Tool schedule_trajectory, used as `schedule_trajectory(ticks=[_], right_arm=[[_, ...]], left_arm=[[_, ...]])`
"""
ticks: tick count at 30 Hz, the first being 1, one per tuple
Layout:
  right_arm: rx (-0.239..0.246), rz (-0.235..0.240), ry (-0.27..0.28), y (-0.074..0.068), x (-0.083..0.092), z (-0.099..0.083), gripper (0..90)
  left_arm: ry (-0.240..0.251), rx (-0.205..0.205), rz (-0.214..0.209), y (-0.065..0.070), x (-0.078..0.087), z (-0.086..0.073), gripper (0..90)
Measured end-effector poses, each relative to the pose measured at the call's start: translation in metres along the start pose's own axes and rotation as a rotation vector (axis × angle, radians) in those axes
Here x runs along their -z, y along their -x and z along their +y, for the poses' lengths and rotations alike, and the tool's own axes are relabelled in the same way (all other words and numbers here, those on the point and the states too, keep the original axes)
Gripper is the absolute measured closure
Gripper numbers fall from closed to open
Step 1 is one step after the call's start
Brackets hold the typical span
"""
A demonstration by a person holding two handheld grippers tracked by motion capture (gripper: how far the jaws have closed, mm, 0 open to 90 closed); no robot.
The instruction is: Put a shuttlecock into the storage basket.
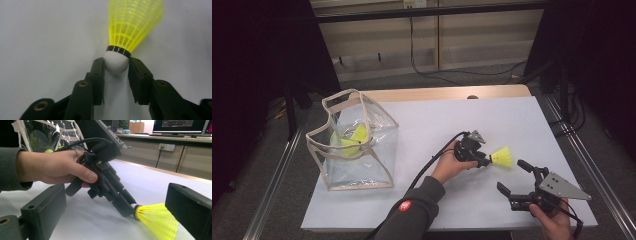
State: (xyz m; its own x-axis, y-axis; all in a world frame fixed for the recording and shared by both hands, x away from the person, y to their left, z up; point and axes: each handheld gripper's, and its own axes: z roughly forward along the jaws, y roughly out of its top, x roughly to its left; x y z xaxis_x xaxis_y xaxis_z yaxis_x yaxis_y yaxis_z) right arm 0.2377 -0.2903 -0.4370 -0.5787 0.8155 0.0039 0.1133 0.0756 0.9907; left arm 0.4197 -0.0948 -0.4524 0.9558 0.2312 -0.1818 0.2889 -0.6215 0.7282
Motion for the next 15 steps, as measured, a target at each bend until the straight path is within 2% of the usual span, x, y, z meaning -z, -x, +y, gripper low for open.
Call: schedule_trajectory(ticks=[4, 8, 10, 11, 12, 15], right_arm=[[-0.004, -0.001, -0.002, 0.0003, -0.0001, -0.0005, 3.2], [0.002, 0.0, -0.004, -0.0002, 0.0, 0.0, 3.2], [-0.001, 0.0, -0.006, -0.0003, -0.0002, -0.0001, 3.3], [-0.004, -0.001, -0.004, -0.0005, -0.0006, -0.0001, 3.3], [-0.002, 0.0, -0.003, -0.0004, -0.0007, -0.0001, 3.3], [0.0, 0.002, -0.004, -0.0001, -0.0003, -0.0001, 3.3]], left_arm=[[-0.007, -0.017, 0.0, 0.0011, 0.0003, -0.0037, 67.8], [0.0, -0.019, -0.008, 0.0014, -0.0004, -0.0043, 62.4], [0.022, -0.039, -0.012, 0.0025, -0.0015, -0.0028, 56.3], [0.012, -0.053, -0.004, 0.0026, -0.0017, -0.0013, 54.5], [0.024, -0.061, 0.003, 0.0029, -0.003, -0.0002, 52.5], [0.046, -0.067, -0.005, 0.0026, -0.0062, 0.0041, 50.5]])
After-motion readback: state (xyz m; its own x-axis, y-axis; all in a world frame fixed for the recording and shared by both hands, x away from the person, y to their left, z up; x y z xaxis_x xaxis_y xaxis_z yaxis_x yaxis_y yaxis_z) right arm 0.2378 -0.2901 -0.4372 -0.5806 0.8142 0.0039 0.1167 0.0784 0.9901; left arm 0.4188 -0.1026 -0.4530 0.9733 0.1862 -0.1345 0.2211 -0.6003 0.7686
